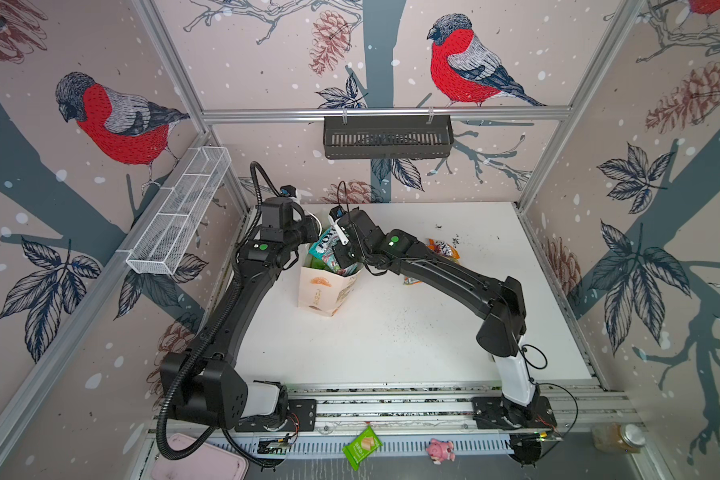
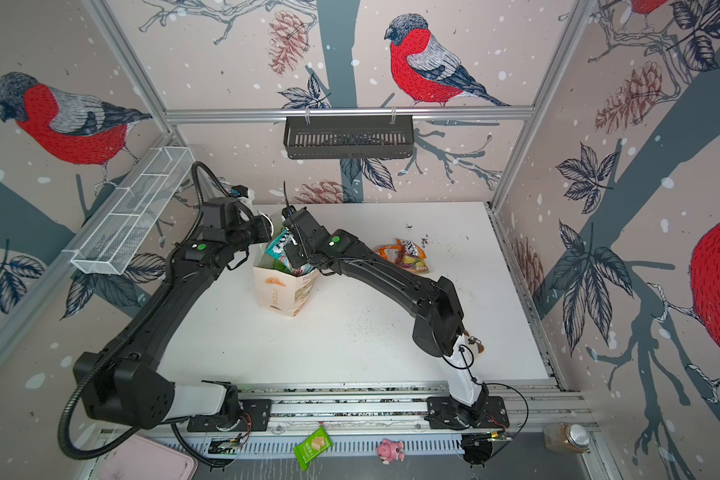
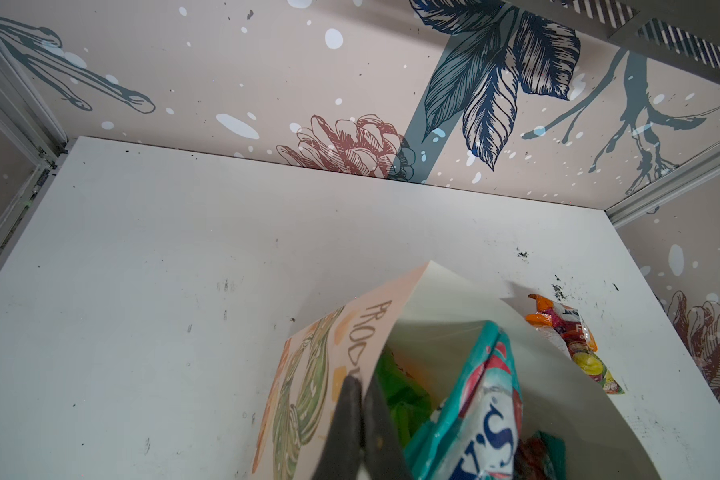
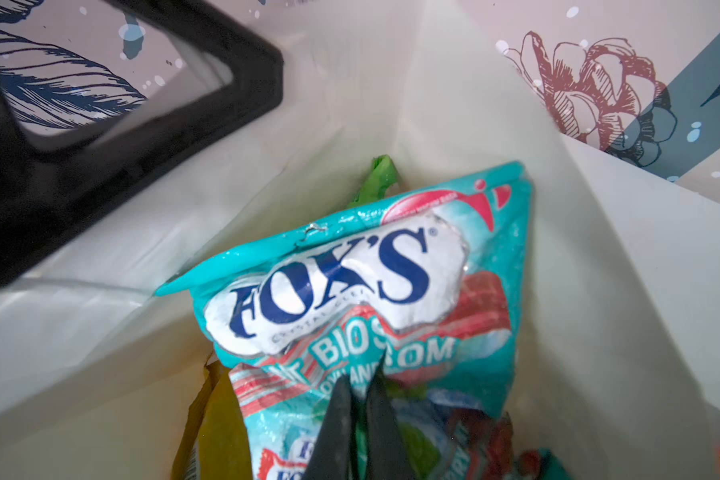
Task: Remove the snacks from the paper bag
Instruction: 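Lift the teal FOX'S bag up out of the paper bag, right gripper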
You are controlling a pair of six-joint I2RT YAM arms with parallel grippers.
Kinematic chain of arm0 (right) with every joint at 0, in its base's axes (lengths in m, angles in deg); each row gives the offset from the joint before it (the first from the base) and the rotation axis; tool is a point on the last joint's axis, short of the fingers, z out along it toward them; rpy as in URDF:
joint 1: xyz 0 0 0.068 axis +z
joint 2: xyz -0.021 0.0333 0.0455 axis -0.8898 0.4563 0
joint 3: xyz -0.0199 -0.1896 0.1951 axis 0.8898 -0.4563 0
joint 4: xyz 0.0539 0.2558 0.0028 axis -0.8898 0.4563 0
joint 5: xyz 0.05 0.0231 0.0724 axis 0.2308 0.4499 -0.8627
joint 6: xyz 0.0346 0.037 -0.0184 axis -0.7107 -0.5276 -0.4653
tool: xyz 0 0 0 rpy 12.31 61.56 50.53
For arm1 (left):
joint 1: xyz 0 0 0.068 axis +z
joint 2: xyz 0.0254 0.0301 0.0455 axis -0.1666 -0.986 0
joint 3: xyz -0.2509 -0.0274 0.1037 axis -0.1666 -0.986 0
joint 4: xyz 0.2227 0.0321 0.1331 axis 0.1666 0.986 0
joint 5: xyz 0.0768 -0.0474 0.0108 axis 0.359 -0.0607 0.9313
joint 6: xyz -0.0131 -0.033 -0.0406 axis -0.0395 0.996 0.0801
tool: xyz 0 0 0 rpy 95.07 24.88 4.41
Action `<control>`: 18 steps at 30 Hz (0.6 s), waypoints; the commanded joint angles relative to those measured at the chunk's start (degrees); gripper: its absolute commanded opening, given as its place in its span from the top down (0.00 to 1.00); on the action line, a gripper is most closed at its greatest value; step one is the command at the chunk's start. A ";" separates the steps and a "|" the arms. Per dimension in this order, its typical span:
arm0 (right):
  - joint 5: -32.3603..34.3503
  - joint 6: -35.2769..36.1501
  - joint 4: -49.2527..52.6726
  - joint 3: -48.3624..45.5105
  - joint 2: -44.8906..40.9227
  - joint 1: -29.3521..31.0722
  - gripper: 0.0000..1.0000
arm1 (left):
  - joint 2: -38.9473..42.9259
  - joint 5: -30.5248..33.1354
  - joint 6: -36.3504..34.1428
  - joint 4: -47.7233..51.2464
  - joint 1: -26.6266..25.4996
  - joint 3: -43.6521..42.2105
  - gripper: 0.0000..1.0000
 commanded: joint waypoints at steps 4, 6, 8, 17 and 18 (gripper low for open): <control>3.71 1.19 -6.34 -1.64 -3.14 0.06 1.00 | 0.08 -0.42 0.20 -2.90 0.12 0.24 1.00; 4.39 1.41 -6.95 -2.28 -3.85 0.04 1.00 | 0.03 -0.42 0.15 -2.86 0.16 0.21 1.00; 4.90 1.54 -7.27 -2.75 -4.58 0.04 1.00 | -0.01 -0.42 0.16 -2.92 0.18 0.27 1.00; 5.43 1.71 -9.12 -4.92 -6.97 -0.03 1.00 | -0.09 -0.24 0.13 -2.85 0.16 0.18 1.00; 5.47 1.64 -9.26 -4.95 -7.18 -0.06 1.00 | -0.09 -0.24 0.07 -2.83 0.15 0.14 1.00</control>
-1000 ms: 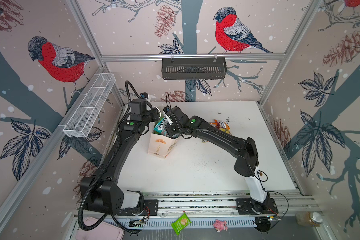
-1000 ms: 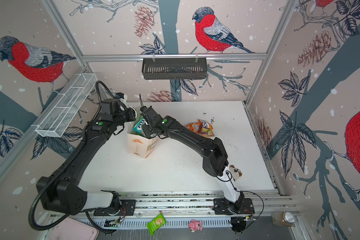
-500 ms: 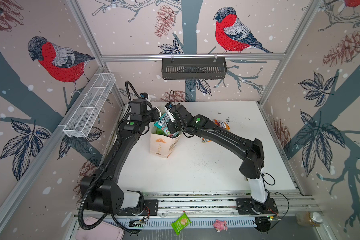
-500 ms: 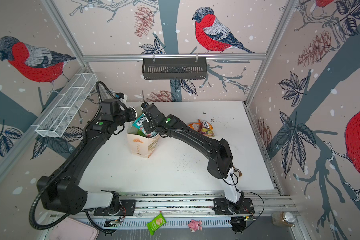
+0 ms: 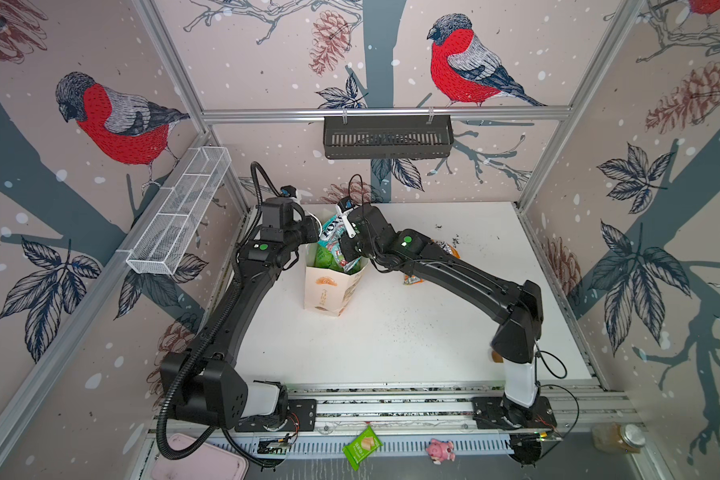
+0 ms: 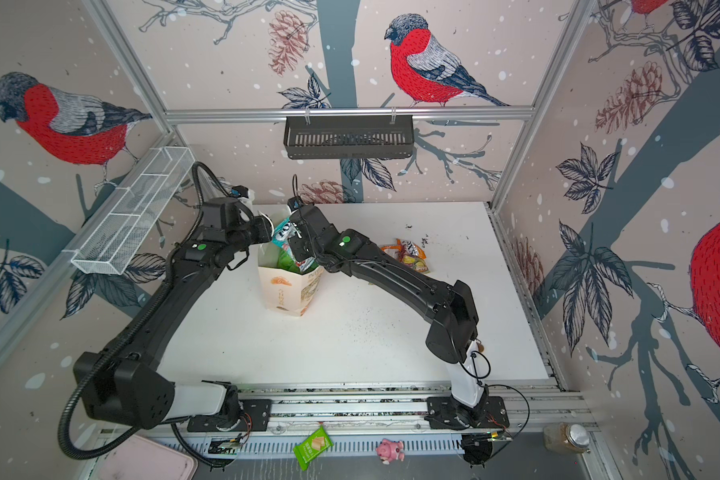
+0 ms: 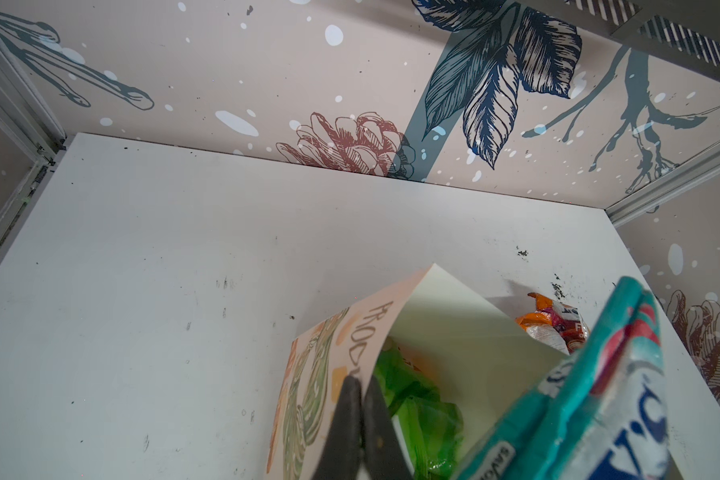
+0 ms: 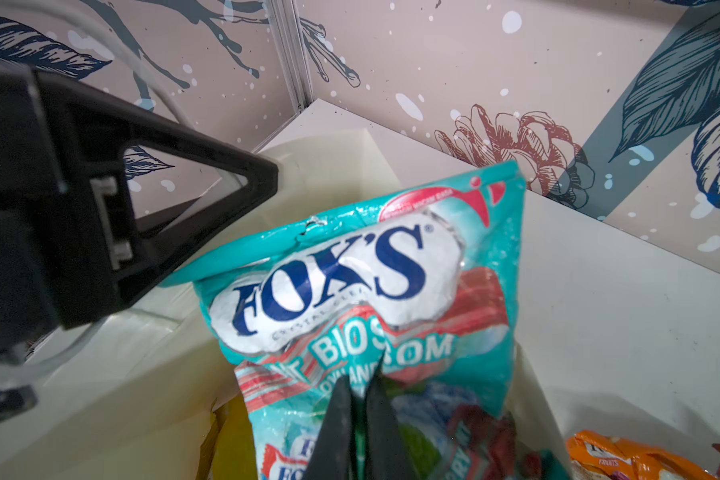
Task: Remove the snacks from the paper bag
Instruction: 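Lift the teal FOX'S bag up out of the paper bag, right gripper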
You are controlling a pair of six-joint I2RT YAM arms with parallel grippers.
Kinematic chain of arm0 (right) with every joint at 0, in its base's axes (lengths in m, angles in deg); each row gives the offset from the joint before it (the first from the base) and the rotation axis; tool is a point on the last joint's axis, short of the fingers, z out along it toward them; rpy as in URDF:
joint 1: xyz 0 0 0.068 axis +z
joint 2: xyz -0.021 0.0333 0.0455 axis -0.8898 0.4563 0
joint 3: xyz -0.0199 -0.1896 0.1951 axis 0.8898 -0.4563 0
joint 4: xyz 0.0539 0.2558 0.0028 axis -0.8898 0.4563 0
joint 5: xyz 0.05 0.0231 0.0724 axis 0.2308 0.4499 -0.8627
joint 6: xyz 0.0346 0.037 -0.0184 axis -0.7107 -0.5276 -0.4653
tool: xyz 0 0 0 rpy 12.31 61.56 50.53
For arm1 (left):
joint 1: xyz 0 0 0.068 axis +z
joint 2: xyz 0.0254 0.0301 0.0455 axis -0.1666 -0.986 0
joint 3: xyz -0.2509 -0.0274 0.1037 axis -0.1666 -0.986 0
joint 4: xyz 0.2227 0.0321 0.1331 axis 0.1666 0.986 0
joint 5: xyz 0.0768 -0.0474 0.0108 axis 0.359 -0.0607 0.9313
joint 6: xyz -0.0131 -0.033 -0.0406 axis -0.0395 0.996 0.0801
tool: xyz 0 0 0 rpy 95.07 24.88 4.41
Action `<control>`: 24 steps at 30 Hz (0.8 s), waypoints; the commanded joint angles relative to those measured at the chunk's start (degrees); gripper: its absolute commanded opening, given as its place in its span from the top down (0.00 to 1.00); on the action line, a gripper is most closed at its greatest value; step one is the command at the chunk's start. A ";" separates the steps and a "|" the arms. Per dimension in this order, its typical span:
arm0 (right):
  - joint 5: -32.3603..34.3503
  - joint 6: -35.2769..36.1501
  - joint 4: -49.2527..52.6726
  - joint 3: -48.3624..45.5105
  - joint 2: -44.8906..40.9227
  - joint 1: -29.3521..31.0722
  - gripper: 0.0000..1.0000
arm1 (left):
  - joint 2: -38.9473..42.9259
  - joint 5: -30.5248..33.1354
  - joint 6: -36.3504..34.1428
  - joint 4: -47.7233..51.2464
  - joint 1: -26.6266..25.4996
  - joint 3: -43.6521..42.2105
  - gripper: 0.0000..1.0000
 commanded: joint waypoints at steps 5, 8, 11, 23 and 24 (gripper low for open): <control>2.32 0.95 -5.15 -1.42 -3.27 0.03 1.00 | -0.24 -0.15 -0.09 -3.08 0.12 0.13 1.00; 3.14 1.04 -7.03 -3.21 -4.94 -0.04 1.00 | -0.31 -0.15 -0.11 -3.07 0.12 0.22 1.00; 3.91 0.98 -8.90 -5.18 -6.52 -0.06 1.00 | -0.31 -0.07 -0.08 -3.08 0.11 0.23 1.00; 5.87 -0.42 -16.11 -13.25 -12.53 -0.60 1.00 | -0.48 -0.06 -0.08 -3.02 0.17 0.21 1.00; 5.96 -0.50 -16.62 -13.79 -12.92 -0.67 1.00 | -0.53 0.00 -0.12 -3.04 0.16 0.25 1.00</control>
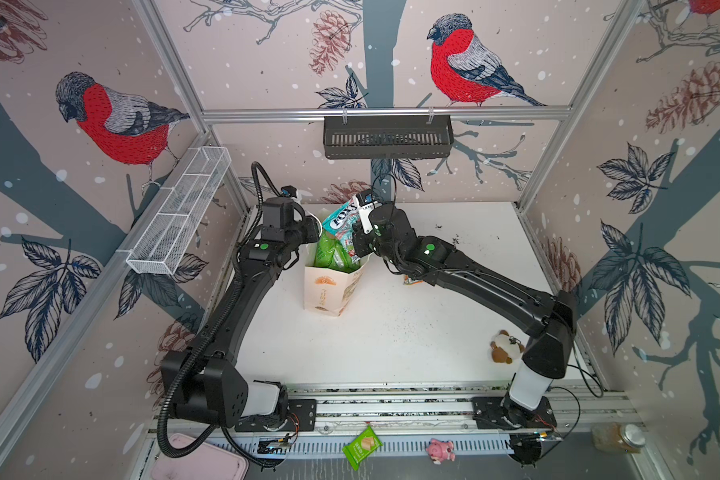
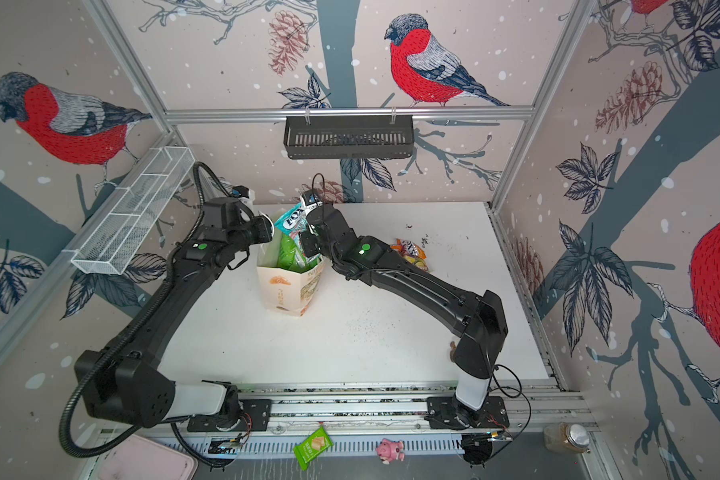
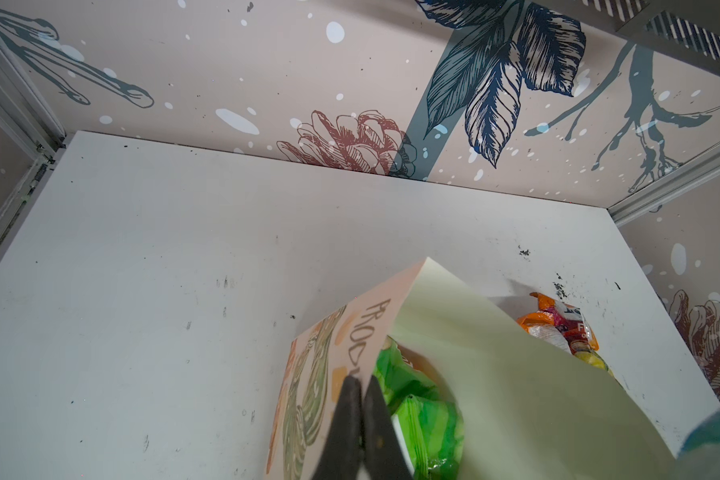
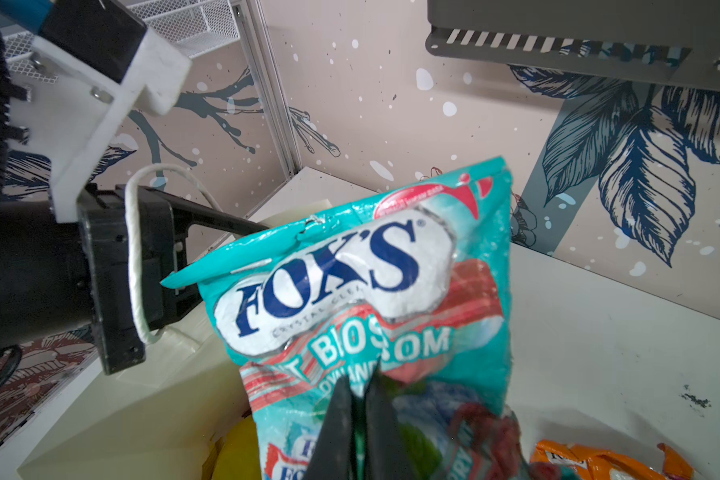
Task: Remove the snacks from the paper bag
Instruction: 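Lift the teal FOX'S bag up out of the paper bag, right gripper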
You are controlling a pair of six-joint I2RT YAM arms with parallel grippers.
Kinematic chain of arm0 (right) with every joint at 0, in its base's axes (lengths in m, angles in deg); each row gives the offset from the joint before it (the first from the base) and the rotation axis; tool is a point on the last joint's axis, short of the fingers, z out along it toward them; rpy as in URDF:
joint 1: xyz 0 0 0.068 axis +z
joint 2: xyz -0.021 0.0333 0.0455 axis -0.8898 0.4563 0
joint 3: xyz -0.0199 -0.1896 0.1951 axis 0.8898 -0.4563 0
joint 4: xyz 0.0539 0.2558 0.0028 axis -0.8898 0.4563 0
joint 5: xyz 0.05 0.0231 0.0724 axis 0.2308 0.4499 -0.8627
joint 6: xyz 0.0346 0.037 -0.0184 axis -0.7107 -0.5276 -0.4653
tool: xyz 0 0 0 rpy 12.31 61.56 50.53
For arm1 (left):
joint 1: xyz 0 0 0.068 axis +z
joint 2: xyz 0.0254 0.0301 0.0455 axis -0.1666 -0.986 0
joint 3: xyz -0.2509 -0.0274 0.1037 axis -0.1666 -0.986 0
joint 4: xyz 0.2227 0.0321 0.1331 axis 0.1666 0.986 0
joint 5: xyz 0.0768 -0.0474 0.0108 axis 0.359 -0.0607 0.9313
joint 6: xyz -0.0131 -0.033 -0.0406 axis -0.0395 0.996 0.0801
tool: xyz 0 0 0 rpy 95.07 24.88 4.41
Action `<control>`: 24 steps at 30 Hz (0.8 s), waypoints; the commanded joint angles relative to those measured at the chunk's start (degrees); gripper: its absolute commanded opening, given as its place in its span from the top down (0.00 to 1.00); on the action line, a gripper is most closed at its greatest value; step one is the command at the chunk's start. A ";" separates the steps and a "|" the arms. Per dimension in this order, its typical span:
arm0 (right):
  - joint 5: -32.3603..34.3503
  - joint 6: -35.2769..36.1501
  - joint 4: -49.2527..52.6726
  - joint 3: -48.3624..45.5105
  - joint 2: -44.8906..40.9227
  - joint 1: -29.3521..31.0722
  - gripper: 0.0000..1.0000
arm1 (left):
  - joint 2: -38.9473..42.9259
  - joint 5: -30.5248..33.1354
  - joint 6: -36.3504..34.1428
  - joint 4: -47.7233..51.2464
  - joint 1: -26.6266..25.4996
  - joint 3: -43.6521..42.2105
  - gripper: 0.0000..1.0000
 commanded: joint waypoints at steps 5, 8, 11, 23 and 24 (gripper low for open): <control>2.07 -1.06 -7.25 -3.16 -3.27 -0.49 1.00 | -0.12 -0.16 -0.08 -2.98 0.09 0.22 1.00; 2.32 -1.36 -8.06 -3.94 -3.90 -0.53 1.00 | -0.21 -0.22 -0.03 -2.94 0.15 0.29 1.00; 2.42 -1.52 -9.11 -4.59 -4.56 -0.63 1.00 | -0.29 -0.33 -0.03 -3.02 0.17 0.20 1.00; 3.30 -1.02 -11.81 -4.74 -4.94 -0.75 1.00 | -0.34 -0.46 0.14 -2.96 0.16 0.21 1.00; 3.45 -0.93 -11.99 -4.59 -4.95 -0.80 1.00 | -0.36 -0.45 0.08 -2.98 0.17 0.25 1.00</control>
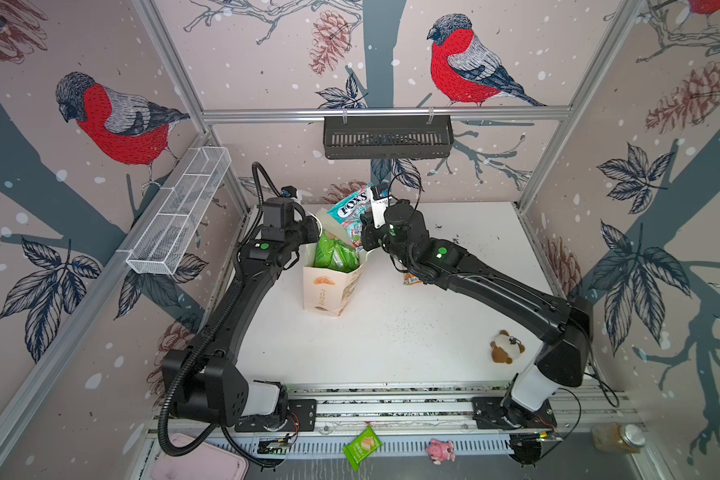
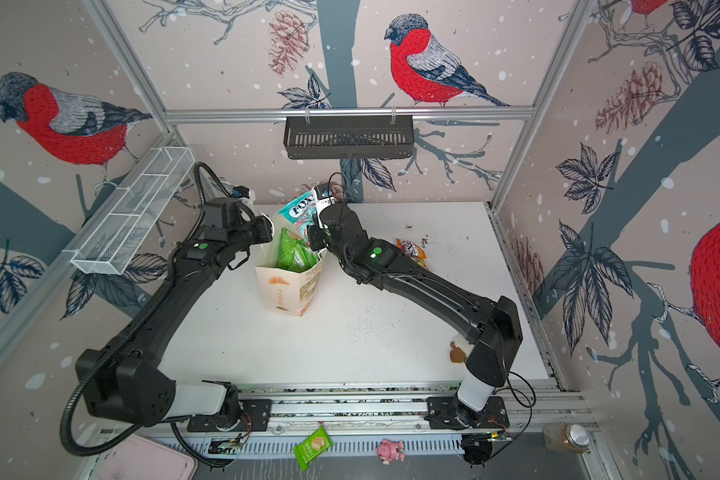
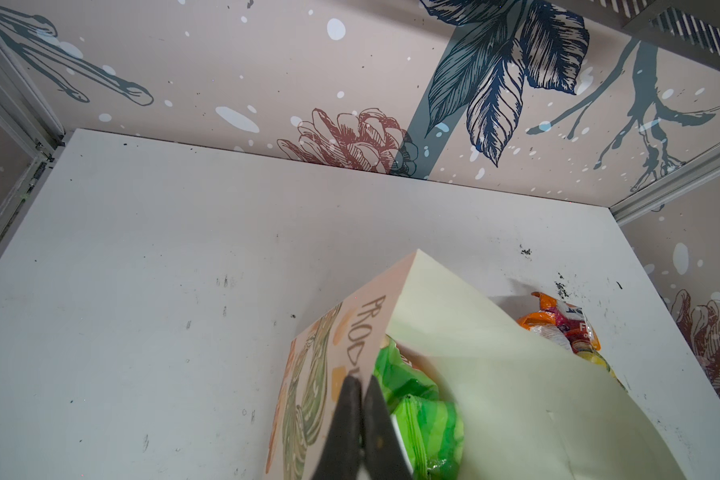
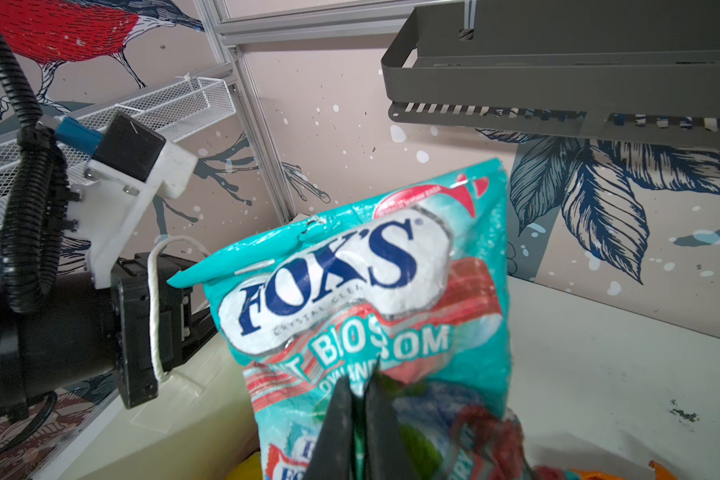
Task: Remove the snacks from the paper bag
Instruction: 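Lift the teal FOX'S bag up out of the paper bag, right gripper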
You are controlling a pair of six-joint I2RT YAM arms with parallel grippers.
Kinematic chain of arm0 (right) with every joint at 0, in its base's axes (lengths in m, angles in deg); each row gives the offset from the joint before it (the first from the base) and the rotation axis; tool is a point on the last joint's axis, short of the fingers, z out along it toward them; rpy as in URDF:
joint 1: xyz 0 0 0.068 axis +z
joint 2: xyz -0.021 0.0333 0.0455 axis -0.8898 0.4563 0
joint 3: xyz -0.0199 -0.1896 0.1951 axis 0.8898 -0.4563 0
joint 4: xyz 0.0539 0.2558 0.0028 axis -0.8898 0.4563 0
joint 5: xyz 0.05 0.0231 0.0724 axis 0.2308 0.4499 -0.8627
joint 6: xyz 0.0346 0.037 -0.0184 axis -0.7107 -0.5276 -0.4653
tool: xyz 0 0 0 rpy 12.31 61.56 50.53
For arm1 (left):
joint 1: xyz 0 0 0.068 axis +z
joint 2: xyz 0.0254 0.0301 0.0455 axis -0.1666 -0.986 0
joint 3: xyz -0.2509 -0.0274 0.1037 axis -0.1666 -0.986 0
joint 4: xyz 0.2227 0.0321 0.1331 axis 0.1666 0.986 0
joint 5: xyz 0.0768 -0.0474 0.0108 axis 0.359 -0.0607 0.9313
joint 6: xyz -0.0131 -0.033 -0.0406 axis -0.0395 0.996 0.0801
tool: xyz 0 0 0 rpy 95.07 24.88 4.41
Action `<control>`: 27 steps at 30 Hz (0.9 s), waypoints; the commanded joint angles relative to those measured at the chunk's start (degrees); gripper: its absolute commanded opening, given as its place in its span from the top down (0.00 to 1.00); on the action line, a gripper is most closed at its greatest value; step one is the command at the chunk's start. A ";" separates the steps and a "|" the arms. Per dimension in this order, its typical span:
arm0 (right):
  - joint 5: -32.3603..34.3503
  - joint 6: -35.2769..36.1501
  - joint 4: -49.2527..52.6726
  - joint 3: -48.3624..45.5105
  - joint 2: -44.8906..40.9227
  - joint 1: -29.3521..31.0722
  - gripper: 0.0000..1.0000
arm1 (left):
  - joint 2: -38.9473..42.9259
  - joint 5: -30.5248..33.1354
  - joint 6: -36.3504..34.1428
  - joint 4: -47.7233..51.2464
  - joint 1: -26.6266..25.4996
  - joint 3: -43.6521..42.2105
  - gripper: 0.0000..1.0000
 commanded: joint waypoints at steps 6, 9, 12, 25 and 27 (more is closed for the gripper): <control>2.47 0.92 -5.95 0.32 -1.17 -0.18 1.00 | -0.10 -0.37 0.00 -2.91 0.20 0.28 1.00; 2.61 1.58 -7.07 0.56 -1.37 -0.40 1.00 | -0.10 -0.38 0.00 -2.92 0.18 0.21 1.00; 2.83 2.20 -7.57 0.99 -1.33 -0.58 1.00 | -0.08 -0.21 0.02 -2.83 0.12 0.22 1.00; 4.67 2.77 -9.33 -1.47 -3.76 -1.76 1.00 | -0.14 -0.20 -0.04 -2.75 0.11 0.21 1.00; 4.92 2.55 -9.33 -2.00 -3.99 -2.03 1.00 | -0.21 -0.20 -0.01 -2.78 0.14 0.22 1.00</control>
